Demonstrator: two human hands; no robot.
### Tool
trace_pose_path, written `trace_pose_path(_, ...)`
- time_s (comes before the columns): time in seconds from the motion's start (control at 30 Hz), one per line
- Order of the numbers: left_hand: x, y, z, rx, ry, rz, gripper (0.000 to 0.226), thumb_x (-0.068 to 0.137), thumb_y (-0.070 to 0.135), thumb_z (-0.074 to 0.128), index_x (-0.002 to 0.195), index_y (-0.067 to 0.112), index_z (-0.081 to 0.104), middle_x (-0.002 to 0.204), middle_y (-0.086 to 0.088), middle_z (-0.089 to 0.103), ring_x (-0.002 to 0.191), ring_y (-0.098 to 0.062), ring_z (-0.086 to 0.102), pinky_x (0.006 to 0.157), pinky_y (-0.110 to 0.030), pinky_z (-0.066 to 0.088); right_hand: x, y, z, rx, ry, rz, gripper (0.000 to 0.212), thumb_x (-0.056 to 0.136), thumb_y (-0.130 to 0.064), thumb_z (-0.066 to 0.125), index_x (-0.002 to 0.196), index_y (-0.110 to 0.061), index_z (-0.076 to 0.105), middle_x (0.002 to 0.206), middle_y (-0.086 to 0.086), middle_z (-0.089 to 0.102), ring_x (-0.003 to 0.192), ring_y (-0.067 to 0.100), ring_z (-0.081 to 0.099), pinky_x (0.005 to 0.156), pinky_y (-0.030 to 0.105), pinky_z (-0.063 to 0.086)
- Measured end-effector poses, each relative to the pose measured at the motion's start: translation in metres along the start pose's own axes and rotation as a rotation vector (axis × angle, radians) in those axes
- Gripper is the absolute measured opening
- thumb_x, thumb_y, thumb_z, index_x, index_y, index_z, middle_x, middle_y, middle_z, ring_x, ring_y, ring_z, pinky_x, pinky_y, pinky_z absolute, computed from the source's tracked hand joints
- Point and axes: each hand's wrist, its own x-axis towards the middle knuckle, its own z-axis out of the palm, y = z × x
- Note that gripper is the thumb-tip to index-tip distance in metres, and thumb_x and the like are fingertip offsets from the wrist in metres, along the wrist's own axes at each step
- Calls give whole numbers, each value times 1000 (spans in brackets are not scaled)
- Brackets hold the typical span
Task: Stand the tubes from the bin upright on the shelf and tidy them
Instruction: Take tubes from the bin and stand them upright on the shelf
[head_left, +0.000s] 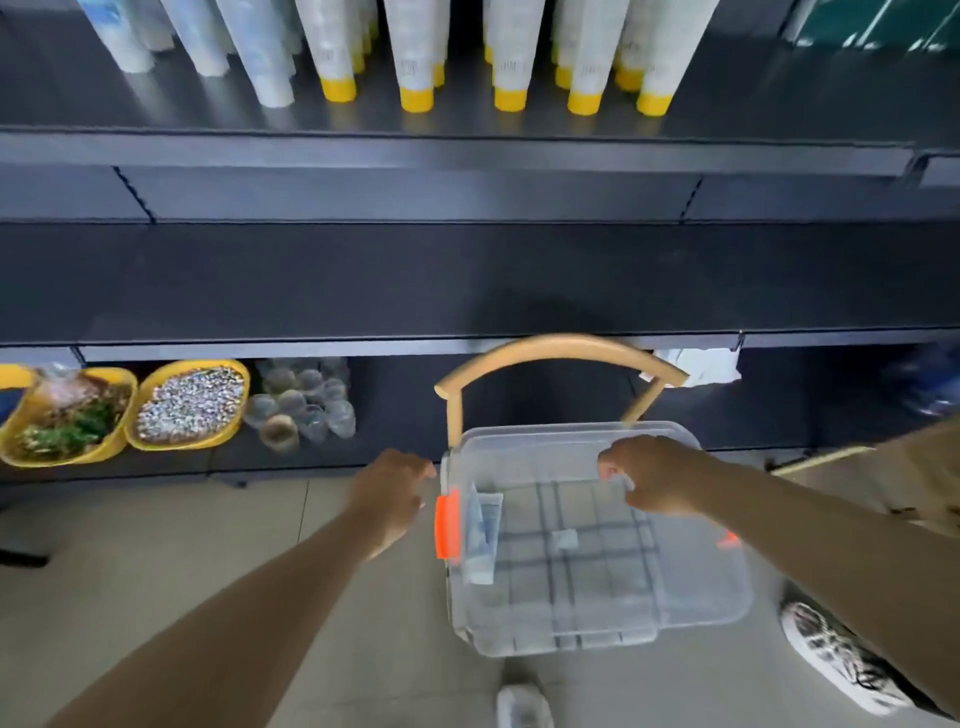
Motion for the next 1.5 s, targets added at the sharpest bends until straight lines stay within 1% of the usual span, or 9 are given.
trace_pose_path(0.17,40,19,28,135,-2,195,33,88,13,56,120,21,60,119,-1,59,111,-21,55,92,-35,47,46,38,42,107,-101,-10,49,84,-7,52,128,-30,50,127,-6,54,110,15,54,95,27,45)
trace_pose_path(0.33,70,39,51,286,-15,329,27,82,6,62,107,15,67,107,-2,67,106,-23,60,92,-35,49,80,73,61,146,-141,-39,46,83,-6,52,121,-32,53,121,-7,56,105,15,55,92,28,48)
trace_pose_path(0.43,83,47,64,389,-112,280,30,90,12,54,119,19,60,117,1,62,114,-18,53,99,-32,43,95,88,66,141,-146,-58,43,83,-6,51,117,-32,54,119,-9,56,104,14,55,90,29,48)
trace_pose_path(0.6,93,55,92,411,-234,199,33,91,7,51,123,14,55,123,-2,57,116,-20,50,100,-34,41,111,94,82,159,-167,-84,41,83,-6,52,116,-32,53,115,-8,57,99,14,56,89,30,50)
trace_pose_path(0.77,95,57,113,170,-264,4,41,91,7,54,131,13,48,134,-2,47,125,-20,44,104,-34,39,124,82,97,198,-165,-127,41,85,-8,53,121,-29,52,123,-8,53,106,15,54,92,30,48)
trace_pose_path(0.9,96,57,128,192,-249,-61,42,89,1,54,129,11,48,130,-6,47,119,-23,48,97,-41,46,136,66,106,219,-146,-169,37,87,-12,54,120,-27,52,121,-5,53,106,16,53,93,32,47)
trace_pose_path(1.07,101,63,148,301,-310,-104,47,84,-2,59,128,7,44,124,-11,45,113,-27,53,88,-35,49,146,58,117,222,-151,-172,34,87,-13,55,119,-26,52,120,-5,53,107,17,53,91,33,47)
trace_pose_path(1.27,113,61,173,214,-366,-213,43,88,3,55,129,7,42,123,-14,45,114,-32,54,93,-37,47,152,65,126,216,-160,-177,35,88,-14,56,120,-27,52,120,-7,51,106,16,52,90,30,46)
trace_pose_path(1.5,137,58,184,143,-378,-286,49,84,2,61,129,6,41,124,-14,43,112,-34,56,90,-37,49,168,77,129,206,-155,-155,35,87,-13,57,120,-26,52,118,-7,52,100,15,53,89,31,48)
